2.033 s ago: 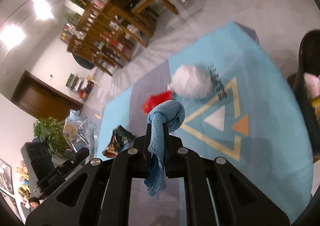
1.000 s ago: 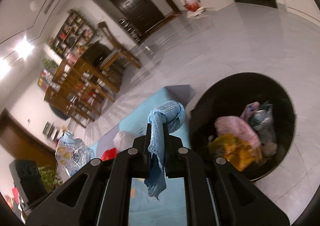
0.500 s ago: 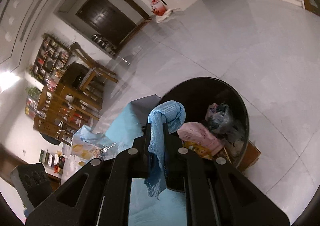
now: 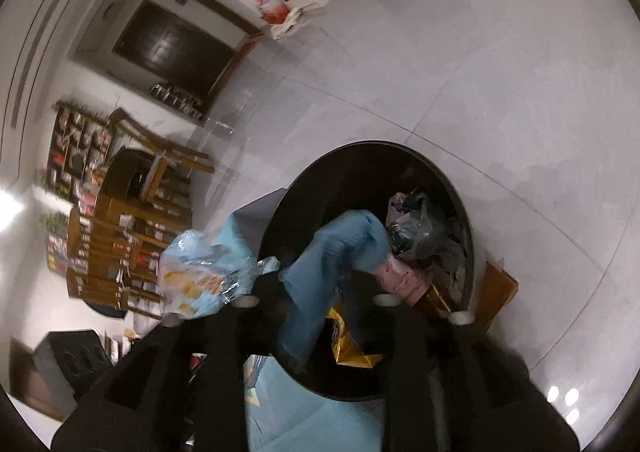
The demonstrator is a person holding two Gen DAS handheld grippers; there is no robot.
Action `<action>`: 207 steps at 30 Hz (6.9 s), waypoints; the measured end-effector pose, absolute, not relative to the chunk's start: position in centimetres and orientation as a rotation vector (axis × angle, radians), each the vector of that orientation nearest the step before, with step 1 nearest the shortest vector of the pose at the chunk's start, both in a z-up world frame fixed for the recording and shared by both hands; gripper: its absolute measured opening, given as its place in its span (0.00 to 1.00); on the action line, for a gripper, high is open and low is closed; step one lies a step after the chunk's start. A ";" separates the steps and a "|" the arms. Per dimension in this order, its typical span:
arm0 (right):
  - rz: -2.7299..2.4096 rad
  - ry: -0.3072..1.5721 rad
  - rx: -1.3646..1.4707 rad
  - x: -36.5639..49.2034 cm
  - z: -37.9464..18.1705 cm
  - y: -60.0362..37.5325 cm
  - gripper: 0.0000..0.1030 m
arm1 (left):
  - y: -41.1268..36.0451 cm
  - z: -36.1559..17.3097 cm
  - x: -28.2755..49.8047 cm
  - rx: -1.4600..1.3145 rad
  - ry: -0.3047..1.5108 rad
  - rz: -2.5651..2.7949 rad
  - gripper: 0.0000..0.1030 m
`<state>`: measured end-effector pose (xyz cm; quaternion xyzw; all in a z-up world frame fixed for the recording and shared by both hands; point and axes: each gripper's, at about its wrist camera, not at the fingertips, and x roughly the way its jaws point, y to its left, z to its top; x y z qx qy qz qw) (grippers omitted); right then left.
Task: Collect trash
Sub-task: 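Carry the wrapper and blue cloth to the black bin and release both, then grasp the red packet with the left tool while the right tool grasps the white plastic bag, then carry the red packet and white bag over the black bin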
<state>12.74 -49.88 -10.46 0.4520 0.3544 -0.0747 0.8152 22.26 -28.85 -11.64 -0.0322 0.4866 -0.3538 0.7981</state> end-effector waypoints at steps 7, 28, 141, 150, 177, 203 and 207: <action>-0.175 0.746 1.023 12.5 -10.4 -50.6 0.55 | -27.8 -12.6 22.5 -0.120 1.062 -0.738 0.68; 0.096 0.781 0.620 16.1 -6.1 -38.7 0.86 | -8.6 -9.4 16.8 -0.179 0.919 -0.526 0.84; 0.242 1.079 0.271 31.5 -15.3 -17.7 0.40 | 0.0 -16.9 31.2 -0.077 1.060 -0.290 0.38; 0.218 1.028 0.277 30.1 -13.6 -18.7 0.23 | 0.7 -15.3 29.6 -0.145 1.006 -0.296 0.18; 0.137 0.682 0.359 16.7 -2.6 -31.3 0.23 | -7.5 -4.3 20.5 -0.066 0.767 -0.347 0.19; -0.062 0.667 0.481 11.5 -4.4 -43.4 0.24 | -23.7 -4.8 18.1 0.151 0.769 -0.561 0.21; -0.088 0.698 0.496 11.7 -5.2 -44.1 0.24 | -25.3 -6.1 18.5 0.148 0.800 -0.582 0.21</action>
